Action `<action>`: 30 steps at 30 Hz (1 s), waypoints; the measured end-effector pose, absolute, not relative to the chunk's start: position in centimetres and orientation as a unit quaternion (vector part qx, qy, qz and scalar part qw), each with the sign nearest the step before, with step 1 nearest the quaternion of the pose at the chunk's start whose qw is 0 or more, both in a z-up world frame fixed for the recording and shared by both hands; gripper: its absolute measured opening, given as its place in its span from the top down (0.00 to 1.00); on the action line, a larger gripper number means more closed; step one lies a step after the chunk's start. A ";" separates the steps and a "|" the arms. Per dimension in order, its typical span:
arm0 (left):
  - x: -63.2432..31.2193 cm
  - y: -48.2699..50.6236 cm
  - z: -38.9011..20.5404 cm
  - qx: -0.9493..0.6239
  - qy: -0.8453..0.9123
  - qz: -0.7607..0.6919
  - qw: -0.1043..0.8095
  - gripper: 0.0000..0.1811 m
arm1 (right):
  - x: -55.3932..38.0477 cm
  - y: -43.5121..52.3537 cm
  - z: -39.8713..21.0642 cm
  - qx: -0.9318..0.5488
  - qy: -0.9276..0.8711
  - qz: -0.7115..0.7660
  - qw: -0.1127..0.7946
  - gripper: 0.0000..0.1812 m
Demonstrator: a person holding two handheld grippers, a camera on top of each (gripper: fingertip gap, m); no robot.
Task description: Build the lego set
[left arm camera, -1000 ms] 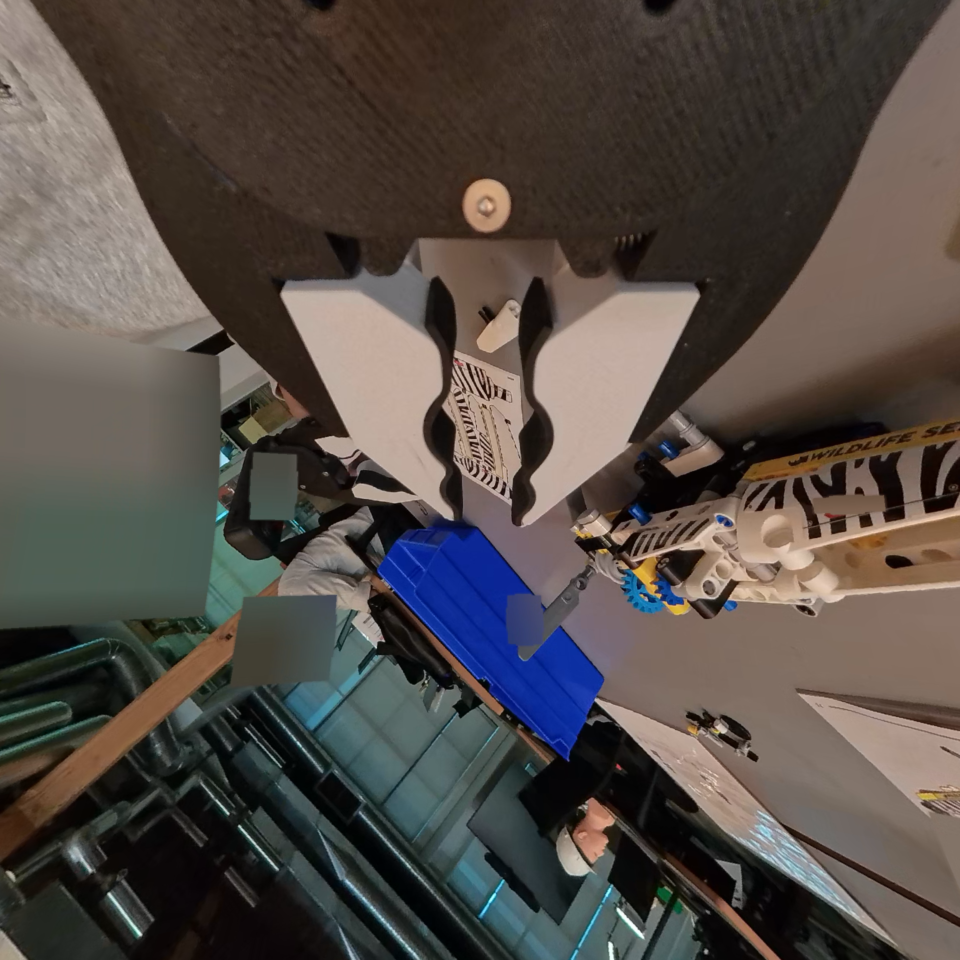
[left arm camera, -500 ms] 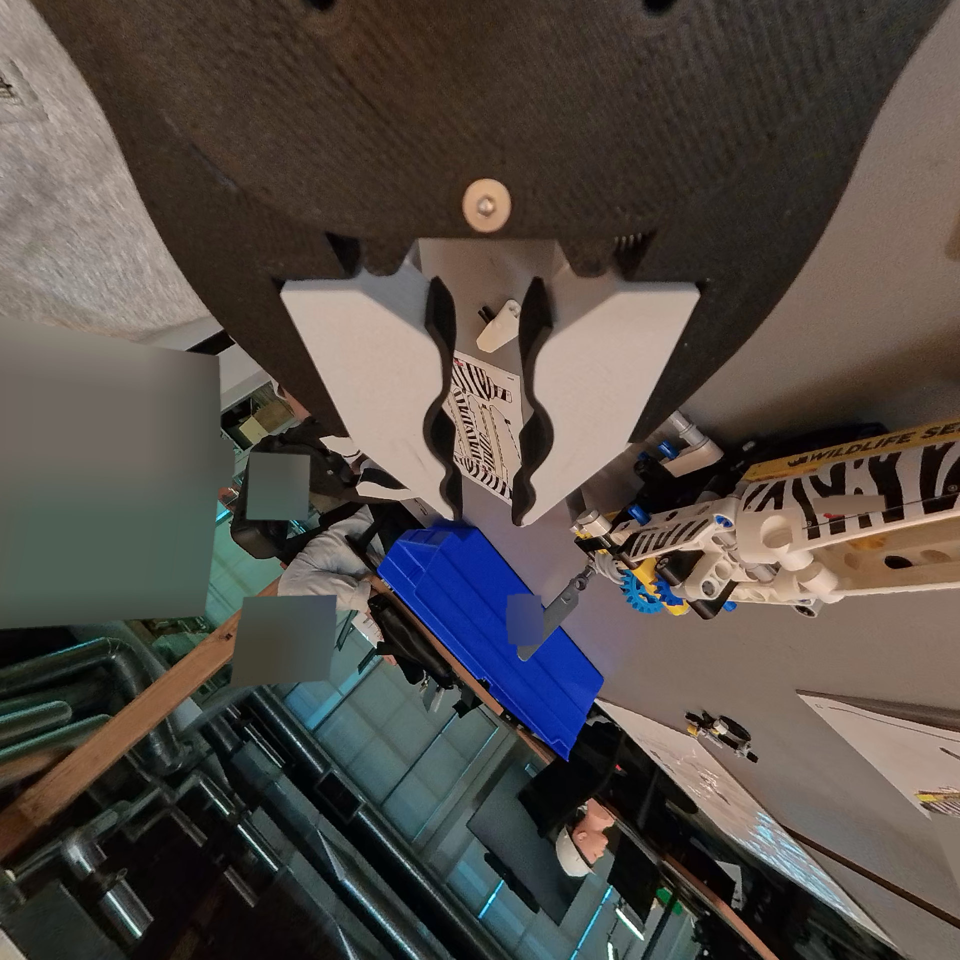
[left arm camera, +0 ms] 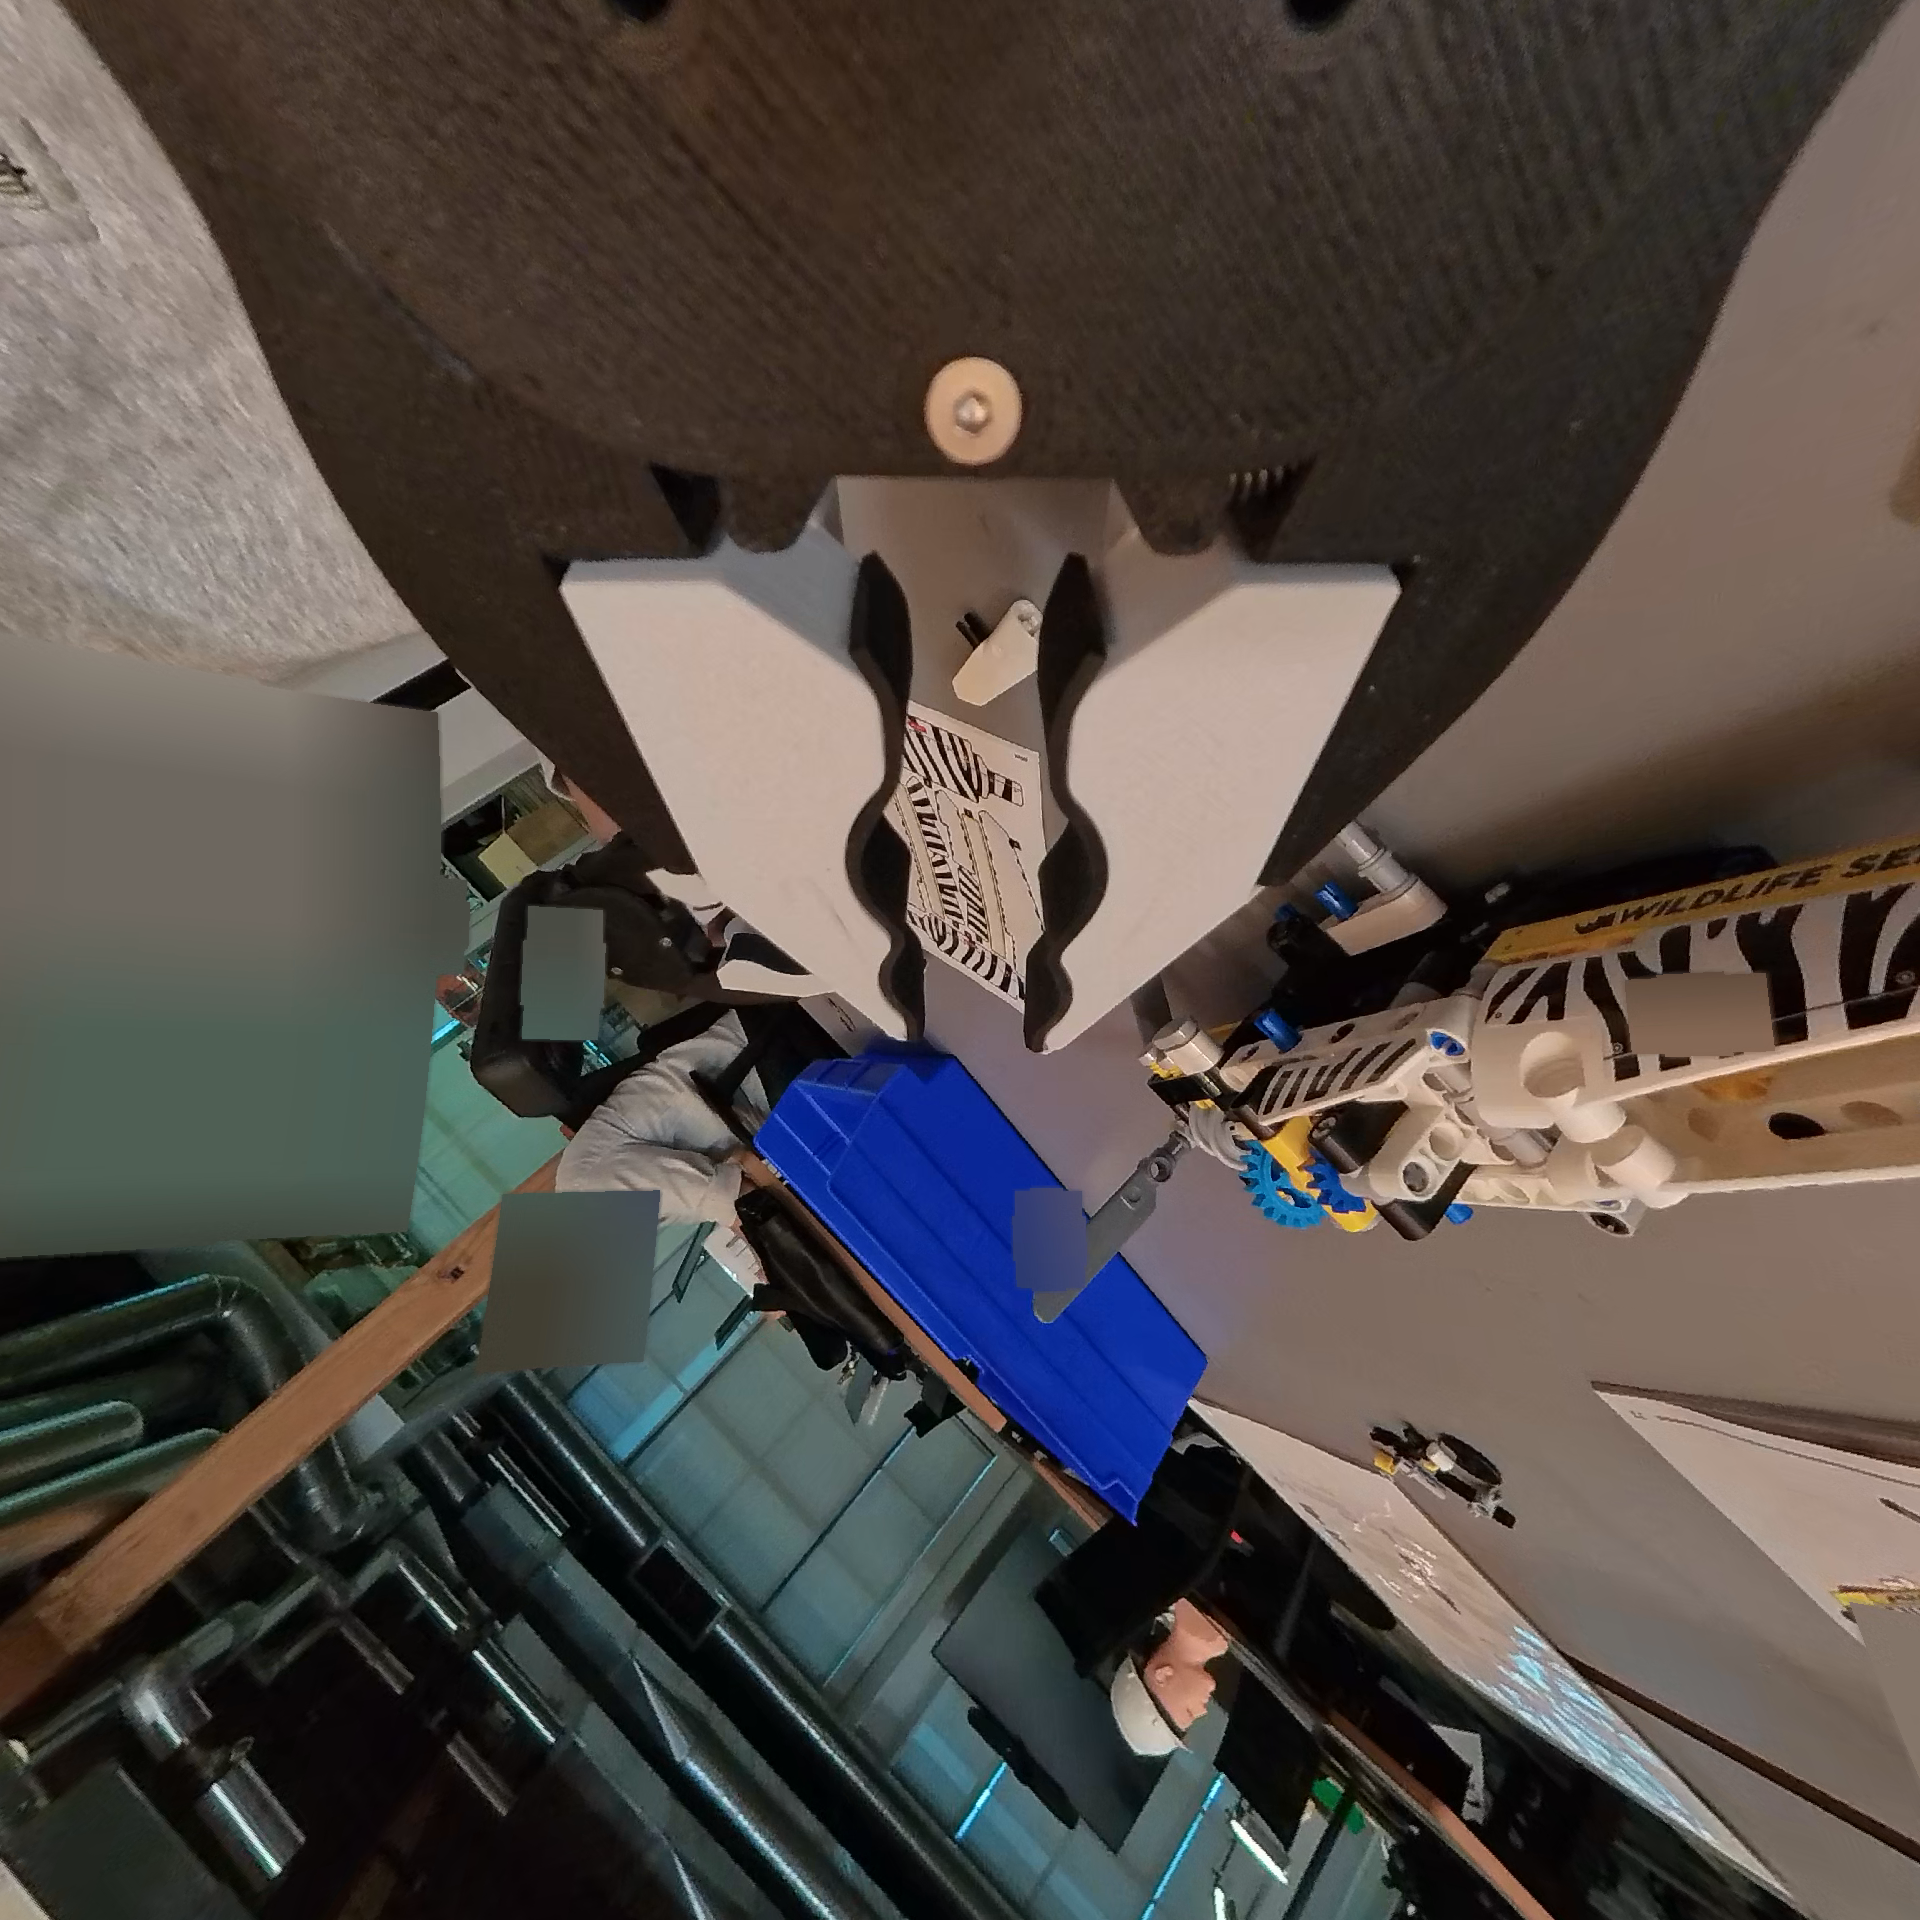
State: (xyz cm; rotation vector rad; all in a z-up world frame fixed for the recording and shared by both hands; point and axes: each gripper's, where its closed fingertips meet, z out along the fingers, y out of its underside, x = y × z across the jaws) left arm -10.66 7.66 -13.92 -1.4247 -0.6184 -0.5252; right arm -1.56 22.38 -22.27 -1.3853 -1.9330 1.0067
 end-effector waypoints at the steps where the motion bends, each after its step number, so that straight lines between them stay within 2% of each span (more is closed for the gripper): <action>1: -10.7 7.7 -13.9 -0.635 -0.276 -0.234 0.682 0.91 | -1.5 22.4 -22.3 -0.515 -0.721 0.371 0.277 0.59; 7: -10.7 7.6 -13.9 -0.635 -0.276 -0.234 0.683 0.91 | -1.4 22.1 -22.5 -0.516 -0.726 0.367 0.269 0.60; 17: -10.7 7.6 -13.9 -0.635 -0.276 -0.234 0.683 0.91 | -1.1 21.4 -22.6 -0.514 -0.737 0.356 0.257 0.71; 21: -10.7 7.6 -13.9 -0.635 -0.276 -0.233 0.683 0.91 | -0.8 20.5 -22.6 -0.495 -0.751 0.362 0.245 0.93; 23: -10.7 7.6 -13.9 -0.635 -0.276 -0.233 0.683 0.91 | -0.7 20.1 -22.6 -0.490 -0.755 0.362 0.242 0.99; 27: -10.7 7.6 -13.9 -0.635 -0.276 -0.233 0.683 0.91 | -0.6 19.9 -22.6 -0.488 -0.756 0.363 0.241 1.00; 30: -10.7 7.6 -13.9 -0.635 -0.276 -0.233 0.683 0.91 | -0.4 18.7 -22.5 -0.460 -0.772 0.373 0.231 0.87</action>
